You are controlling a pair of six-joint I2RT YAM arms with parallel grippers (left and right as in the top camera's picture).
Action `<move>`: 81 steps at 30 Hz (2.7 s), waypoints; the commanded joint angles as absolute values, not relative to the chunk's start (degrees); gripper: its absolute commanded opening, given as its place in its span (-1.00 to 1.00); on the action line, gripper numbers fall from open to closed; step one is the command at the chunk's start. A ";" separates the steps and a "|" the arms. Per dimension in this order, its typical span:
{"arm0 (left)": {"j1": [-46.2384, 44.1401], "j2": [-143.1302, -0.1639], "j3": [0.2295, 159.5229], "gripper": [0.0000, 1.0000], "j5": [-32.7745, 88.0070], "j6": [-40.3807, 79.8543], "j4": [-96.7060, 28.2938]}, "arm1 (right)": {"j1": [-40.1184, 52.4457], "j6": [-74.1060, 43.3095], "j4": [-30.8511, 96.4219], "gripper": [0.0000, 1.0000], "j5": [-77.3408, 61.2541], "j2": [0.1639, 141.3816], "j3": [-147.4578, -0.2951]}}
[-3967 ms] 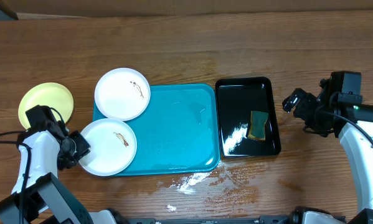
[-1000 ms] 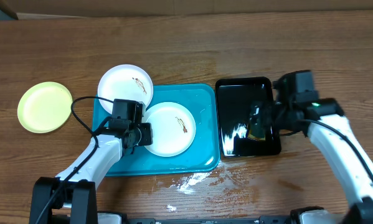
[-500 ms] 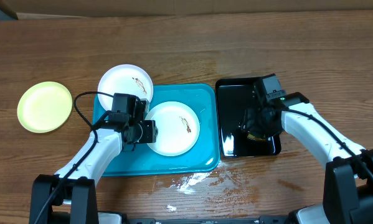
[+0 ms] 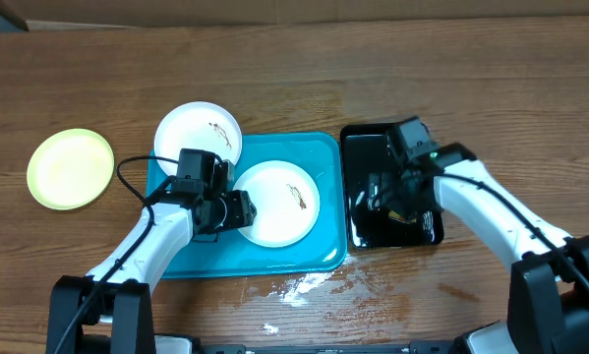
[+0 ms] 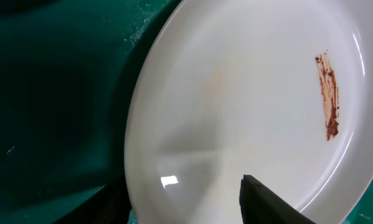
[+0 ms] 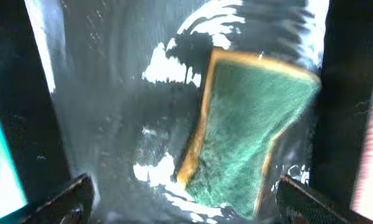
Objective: Clean dirty plates on tray and stack at the side
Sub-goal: 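Lower the right gripper into the black tray and grasp the sponge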
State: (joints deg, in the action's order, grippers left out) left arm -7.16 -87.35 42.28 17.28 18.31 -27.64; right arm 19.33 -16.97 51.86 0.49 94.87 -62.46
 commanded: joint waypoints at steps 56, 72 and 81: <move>-7.55 -87.74 43.35 0.31 11.84 19.49 -28.08 | 18.20 -12.19 12.51 -0.07 6.39 101.16 -50.28; -7.73 -87.77 43.33 0.19 11.99 19.31 -27.09 | 18.20 -16.84 29.56 0.57 6.37 97.25 -56.88; -10.68 -88.51 43.33 -0.07 6.57 19.62 -26.96 | 18.26 -20.45 29.47 0.29 3.60 97.25 -52.38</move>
State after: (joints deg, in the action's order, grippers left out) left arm -10.20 -87.46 42.37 9.15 19.55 -27.18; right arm 18.37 -19.73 29.93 5.48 98.17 -52.80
